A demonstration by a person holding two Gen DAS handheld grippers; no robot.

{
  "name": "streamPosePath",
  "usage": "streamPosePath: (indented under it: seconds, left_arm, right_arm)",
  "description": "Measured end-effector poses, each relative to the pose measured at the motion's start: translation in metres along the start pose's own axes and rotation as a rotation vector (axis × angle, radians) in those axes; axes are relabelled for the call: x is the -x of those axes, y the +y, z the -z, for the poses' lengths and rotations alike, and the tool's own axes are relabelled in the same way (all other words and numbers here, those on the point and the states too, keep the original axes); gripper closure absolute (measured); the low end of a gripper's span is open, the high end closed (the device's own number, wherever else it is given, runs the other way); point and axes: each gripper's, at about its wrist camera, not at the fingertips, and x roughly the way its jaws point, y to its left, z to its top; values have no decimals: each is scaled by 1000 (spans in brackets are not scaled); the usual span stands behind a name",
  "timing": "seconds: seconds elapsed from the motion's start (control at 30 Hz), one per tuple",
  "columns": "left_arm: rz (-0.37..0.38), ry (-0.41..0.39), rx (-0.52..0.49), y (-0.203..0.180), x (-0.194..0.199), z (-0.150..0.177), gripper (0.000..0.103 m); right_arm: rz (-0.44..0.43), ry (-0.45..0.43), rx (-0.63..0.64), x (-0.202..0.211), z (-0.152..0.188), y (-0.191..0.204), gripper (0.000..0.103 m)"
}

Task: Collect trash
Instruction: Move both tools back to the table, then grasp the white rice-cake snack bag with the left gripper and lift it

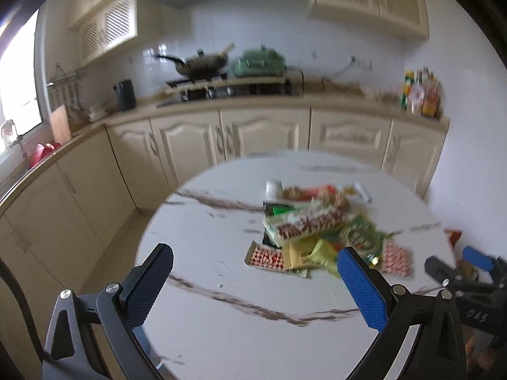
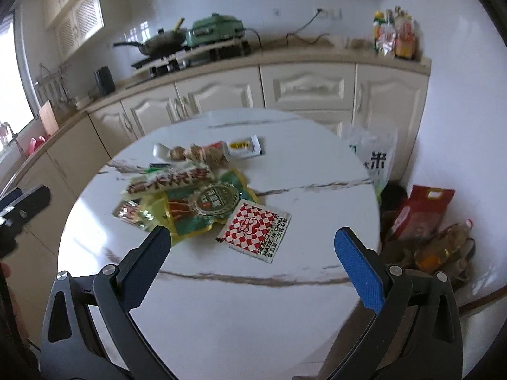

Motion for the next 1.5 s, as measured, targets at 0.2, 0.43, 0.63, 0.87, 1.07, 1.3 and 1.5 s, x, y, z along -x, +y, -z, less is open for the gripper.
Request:
streamPosePath:
  seconds: [0.2,0.43,0.63,0.87,1.07,1.3,1.5]
  left_arm:
    - [75,75,-49,-13,-66,-26,1]
    - [111,73,-315,-39,-126,-60,1]
    - [104,151,-472,-49,-183,-58,0]
    - [212,207,-450,-40,-216,-68,0]
    - [308,286,-294,-15,-232,-73,0]
    - [338,272,-272,-12,-226,-69,21]
    - [336,267,-261,-11,-215,-64,31]
  right_arm:
    - [6,67,-9,-41,-4,-9,0]
    - [9,88,-21,-63,-16,-19,0]
    - [-2,85,-23,-74,-31,-22,0]
    - [-17,92,-24,-85,-38,-19,0]
    - [-25,96,-23,-89,-37,-15,0]
    - [-27,98,-24,-90,-37,-13,0]
    - [-28,99,-22,-89,-35,-9,0]
